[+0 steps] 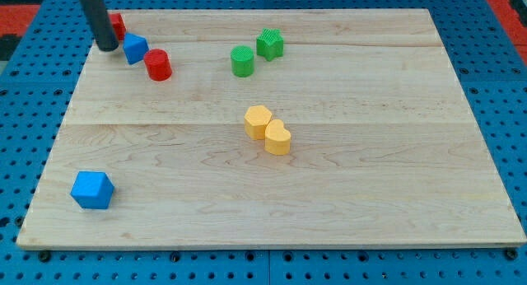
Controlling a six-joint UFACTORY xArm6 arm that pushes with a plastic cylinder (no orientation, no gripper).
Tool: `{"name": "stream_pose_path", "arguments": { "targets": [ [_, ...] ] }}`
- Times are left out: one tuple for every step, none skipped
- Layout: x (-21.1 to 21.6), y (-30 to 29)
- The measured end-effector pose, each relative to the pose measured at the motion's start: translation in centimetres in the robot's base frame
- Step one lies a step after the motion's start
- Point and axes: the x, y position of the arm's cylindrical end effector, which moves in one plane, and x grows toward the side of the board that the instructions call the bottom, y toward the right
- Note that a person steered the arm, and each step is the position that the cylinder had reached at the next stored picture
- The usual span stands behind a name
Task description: Move the blue triangle into the red circle
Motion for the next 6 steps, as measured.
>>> {"name": "stream_pose_path", "arguments": {
  "targets": [
    [-0.7, 0.0],
    [-3.8, 1.7],
    [-3.8, 4.3],
    [-0.3, 4.8],
    [-0.3, 6.8],
    [-0.7, 9.6]
  ]
}}
